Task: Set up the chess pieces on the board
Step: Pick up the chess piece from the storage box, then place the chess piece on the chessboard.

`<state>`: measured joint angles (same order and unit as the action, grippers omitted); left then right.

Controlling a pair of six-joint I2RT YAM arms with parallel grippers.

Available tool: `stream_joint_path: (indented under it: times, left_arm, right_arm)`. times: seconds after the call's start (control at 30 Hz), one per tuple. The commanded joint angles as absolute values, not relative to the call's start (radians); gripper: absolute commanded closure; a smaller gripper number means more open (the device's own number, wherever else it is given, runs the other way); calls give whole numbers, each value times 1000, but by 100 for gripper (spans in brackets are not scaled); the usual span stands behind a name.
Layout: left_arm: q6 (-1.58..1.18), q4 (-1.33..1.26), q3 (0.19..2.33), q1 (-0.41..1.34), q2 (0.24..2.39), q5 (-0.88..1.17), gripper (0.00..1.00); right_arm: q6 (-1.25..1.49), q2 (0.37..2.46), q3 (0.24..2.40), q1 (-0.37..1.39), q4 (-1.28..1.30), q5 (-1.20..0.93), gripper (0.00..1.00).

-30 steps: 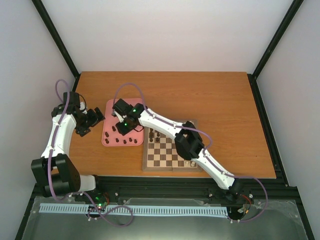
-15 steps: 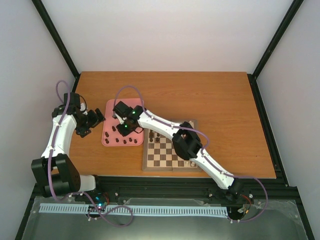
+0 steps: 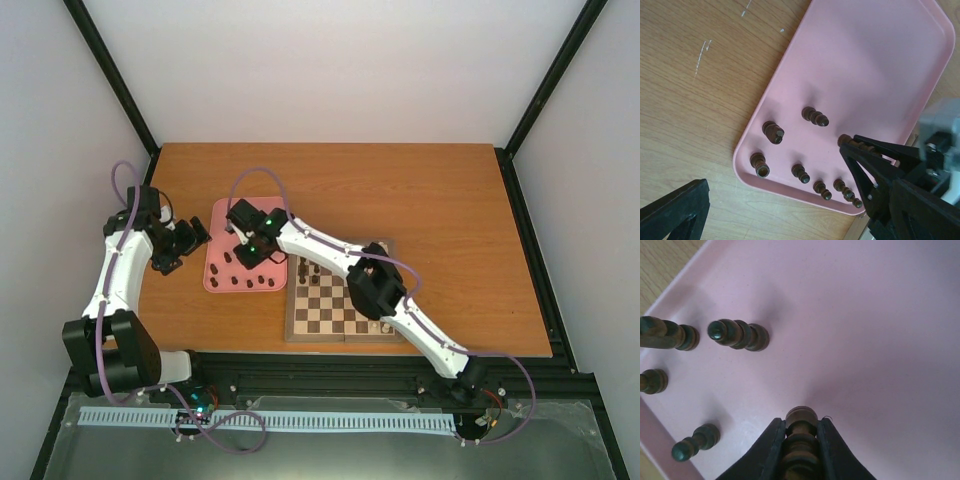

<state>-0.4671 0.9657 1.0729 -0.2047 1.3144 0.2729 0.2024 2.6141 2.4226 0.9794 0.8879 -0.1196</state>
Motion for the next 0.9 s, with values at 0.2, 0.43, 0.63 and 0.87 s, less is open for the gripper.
stream_joint_path:
  times: [0.2,0.43,0.63,0.87]
  left_arm:
    - [-457,966,1078,-200,1281,276,0]
    - [-459,952,1078,-201,1293,275,0]
    - [-457,944,1071,-199,1305,270,0]
    - [-456,942,1064,-199,1308,265,0]
  right_arm:
    - [151,2259,2347,971,1020,0,97]
    - [231,1955,1855,981,977,16,97]
    - [306,1797,1610,1008,939,35,97]
    - [356,1762,1466,1032,860,15,97]
